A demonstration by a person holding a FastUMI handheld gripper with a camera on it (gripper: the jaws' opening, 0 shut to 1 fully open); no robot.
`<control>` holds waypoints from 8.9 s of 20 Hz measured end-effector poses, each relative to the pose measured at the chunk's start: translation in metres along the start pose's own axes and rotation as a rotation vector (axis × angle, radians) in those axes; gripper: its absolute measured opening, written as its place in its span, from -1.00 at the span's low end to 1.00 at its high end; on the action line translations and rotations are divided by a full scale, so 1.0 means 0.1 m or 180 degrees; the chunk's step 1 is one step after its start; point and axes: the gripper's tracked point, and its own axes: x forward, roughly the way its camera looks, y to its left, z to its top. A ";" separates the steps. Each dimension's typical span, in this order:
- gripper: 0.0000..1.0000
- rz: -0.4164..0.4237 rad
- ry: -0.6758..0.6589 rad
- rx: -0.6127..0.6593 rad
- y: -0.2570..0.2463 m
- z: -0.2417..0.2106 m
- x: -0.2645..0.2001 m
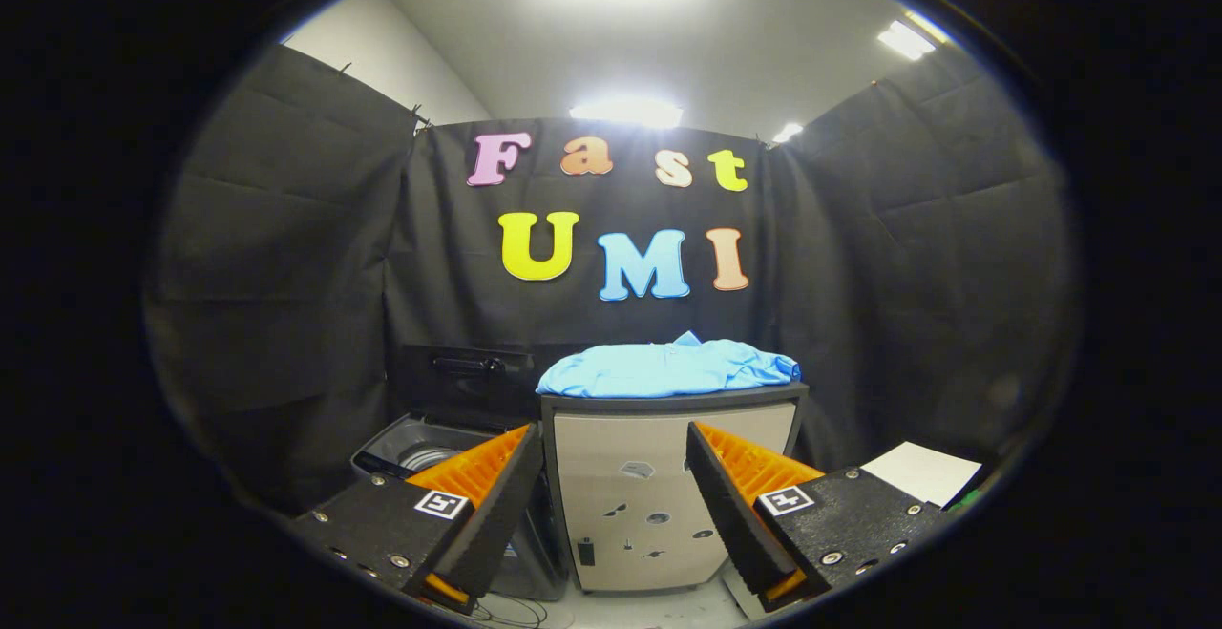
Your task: Put the clothes into the washing machine and then close the washing machine lid.
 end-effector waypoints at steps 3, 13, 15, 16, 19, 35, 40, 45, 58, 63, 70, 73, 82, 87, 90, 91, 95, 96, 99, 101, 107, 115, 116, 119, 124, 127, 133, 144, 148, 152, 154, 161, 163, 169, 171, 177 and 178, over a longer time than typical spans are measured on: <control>0.89 -0.0004 -0.0027 -0.0023 -0.01 0.09 0.05; 0.89 -0.0051 -0.0118 -0.0032 -0.26 0.53 0.81; 0.89 -0.0120 -0.0113 -0.0051 -0.38 0.59 1.00; 0.90 -0.0143 -0.0126 -0.0062 -0.43 0.63 1.08; 0.89 -0.0152 -0.0105 -0.0081 -0.53 0.69 1.36; 0.90 -0.0101 0.0250 -0.0172 -0.86 0.64 2.78; 0.89 -0.0097 0.0490 -0.0196 -0.99 0.50 3.19; 0.90 -0.0017 0.0850 -0.0225 -1.03 0.22 3.57; 0.90 0.0053 0.1525 -0.0211 -1.12 -0.28 4.08; 0.90 0.0099 0.1734 -0.0145 -1.13 -0.47 4.16; 0.89 0.0161 0.1937 0.0016 -1.12 -0.58 4.17; 0.84 0.0092 0.2004 0.0091 -1.15 -0.60 4.17; -0.20 0.0181 0.2104 0.0259 -0.94 -0.60 4.14; -0.85 0.0155 0.1961 0.0115 -0.93 -0.56 4.11; -0.98 0.0120 0.1872 0.0192 -0.90 -0.51 4.07; -1.00 0.0119 0.1856 0.0253 -0.89 -0.48 4.05; -1.00 0.0122 0.1688 0.0392 -0.80 -0.23 3.95; -1.00 0.0130 0.1642 0.0406 -0.75 -0.16 3.94; -1.00 0.0191 0.1514 0.0477 -0.60 0.06 3.84; -1.00 0.0232 0.1429 0.0518 -0.46 0.19 3.80; -1.00 0.0463 0.1280 0.0601 0.14 0.46 3.71; -1.00 0.0758 0.1284 0.0560 1.01 0.50 3.62; -1.00 0.0791 0.1290 0.0553 1.11 0.50 3.62; -1.00 0.0878 0.1295 0.0556 1.43 0.49 3.60; -1.00 0.1052 0.1345 0.0501 1.95 0.42 3.57; -1.00 0.1129 0.1381 0.0470 2.22 0.35 3.56; -1.00 0.1257 0.1475 0.0492 2.72 0.18 3.52; -1.00 0.1285 0.1772 0.0548 3.30 -0.45 3.54; -1.00 0.1299 0.1871 0.0597 3.45 -0.79 3.58; -1.00 0.1214 0.1907 0.0443 3.51 -1.12 3.61; -1.00 0.1153 0.1922 0.0398 3.52 -1.28 3.62; -1.00 0.1028 0.2155 0.0409 3.57 -1.82 3.62; -1.00 0.0986 0.2227 0.0410 3.58 -1.97 3.63; -0.85 0.0850 0.2485 0.0428 3.60 -2.36 3.61; -0.78 0.0718 0.2525 0.0362 3.52 -2.45 3.62; -0.08 0.0639 0.2602 0.0532 3.53 -2.62 3.58; 0.05 0.0638 0.2565 0.0570 3.53 -2.58 3.59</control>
